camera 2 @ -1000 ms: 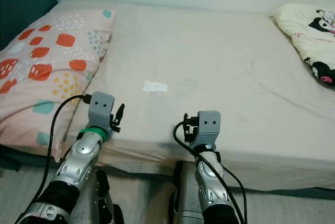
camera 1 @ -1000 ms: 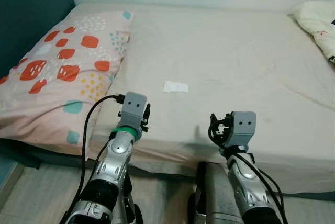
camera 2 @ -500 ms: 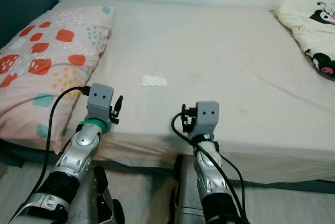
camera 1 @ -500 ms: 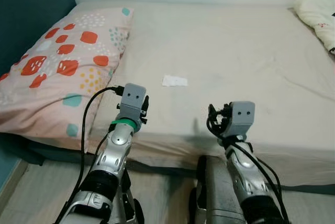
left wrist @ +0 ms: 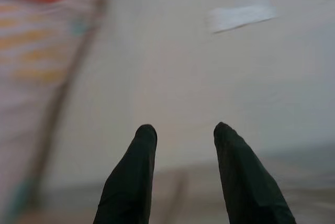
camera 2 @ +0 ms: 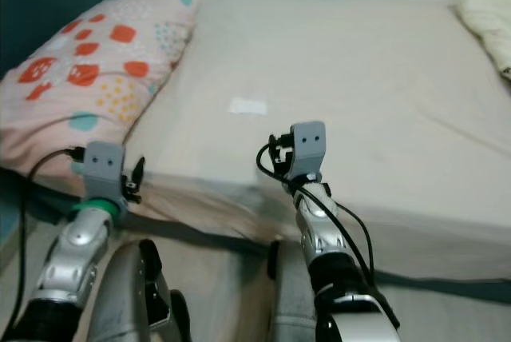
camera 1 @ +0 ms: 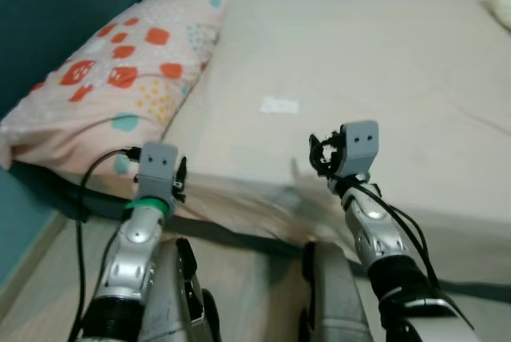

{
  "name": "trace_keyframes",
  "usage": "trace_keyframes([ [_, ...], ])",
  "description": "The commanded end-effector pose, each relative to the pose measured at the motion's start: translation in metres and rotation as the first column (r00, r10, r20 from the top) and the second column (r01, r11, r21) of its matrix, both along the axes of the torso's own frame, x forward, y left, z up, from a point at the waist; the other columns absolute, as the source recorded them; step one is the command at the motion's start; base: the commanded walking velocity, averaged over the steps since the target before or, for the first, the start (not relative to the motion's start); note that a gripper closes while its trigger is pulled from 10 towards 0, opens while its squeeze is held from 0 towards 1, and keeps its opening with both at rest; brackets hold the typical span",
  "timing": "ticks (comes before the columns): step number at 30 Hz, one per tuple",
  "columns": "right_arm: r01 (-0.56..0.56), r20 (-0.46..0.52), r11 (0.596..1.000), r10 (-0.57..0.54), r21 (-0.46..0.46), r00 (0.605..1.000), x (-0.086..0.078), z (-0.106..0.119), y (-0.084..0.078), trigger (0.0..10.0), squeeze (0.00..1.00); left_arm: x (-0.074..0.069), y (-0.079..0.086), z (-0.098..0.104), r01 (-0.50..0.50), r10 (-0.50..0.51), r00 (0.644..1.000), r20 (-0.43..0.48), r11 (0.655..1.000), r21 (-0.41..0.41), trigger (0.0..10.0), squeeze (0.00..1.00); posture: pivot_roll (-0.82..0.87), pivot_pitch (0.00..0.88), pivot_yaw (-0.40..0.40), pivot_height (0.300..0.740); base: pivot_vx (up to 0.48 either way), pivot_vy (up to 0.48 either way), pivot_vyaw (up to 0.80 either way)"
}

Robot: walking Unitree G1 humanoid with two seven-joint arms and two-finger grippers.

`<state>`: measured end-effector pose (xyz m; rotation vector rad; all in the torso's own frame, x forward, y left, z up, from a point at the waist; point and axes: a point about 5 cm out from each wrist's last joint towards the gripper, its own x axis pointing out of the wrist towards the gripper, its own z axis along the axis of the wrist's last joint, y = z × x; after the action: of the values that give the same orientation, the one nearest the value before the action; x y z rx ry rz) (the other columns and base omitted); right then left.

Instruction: Clean up the room

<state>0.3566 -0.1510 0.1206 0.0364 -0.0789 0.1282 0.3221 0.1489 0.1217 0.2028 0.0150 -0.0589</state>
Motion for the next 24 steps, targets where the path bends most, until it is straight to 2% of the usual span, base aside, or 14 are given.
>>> trace_keyframes([
  [1, -0.003, -0.019, 1.0, 0.003, 0.021, 1.0, -0.003, -0.007, 0.003, 10.0, 0.0, 0.0, 0.002, 0.003, -0.009, 0.009, 1.0, 0.006, 1.0, 0.01, 10.0, 0.0, 0.06, 0.254, 0.054, 0.516, 0.0, 0.0, 0.0],
  [6, 0.006, -0.023, 1.0, -0.005, 0.011, 1.0, -0.008, -0.014, -0.001, 10.0, 0.0, 0.003, -0.006, 0.007, 0.03, -0.03, 1.0, 0.003, 1.0, 0.008, 10.0, 0.0, 0.04, 0.246, 0.064, 0.516, 0.0, 0.0, 0.0],
  [15, -0.012, 0.033, 1.0, 0.013, -0.019, 0.999, -0.008, -0.007, -0.008, 10.0, 0.0, 0.003, -0.006, 0.009, 0.019, -0.019, 1.0, -0.002, 1.0, 0.001, 10.0, 0.0, 0.04, 0.233, 0.053, 0.516, 0.0, 0.0, 0.0],
  [18, -0.064, 0.09, 0.994, 0.072, -0.089, 0.993, -0.002, 0.009, -0.005, 10.0, 0.0, 0.006, -0.006, 0.011, -0.046, 0.046, 0.999, 0.017, 0.999, -0.011, 10.0, 0.0, 0.04, 0.232, 0.04, 0.516, 0.0, 0.0, 0.0],
  [24, -0.096, 0.113, 0.988, 0.11, -0.124, 0.988, 0.005, 0.019, -0.001, 10.0, 0.0, 0.009, -0.004, 0.018, -0.088, 0.089, 0.995, 0.049, 0.996, -0.023, 10.0, 0.0, 0.05, 0.241, 0.02, 0.516, 0.0, 0.0, 0.0],
])
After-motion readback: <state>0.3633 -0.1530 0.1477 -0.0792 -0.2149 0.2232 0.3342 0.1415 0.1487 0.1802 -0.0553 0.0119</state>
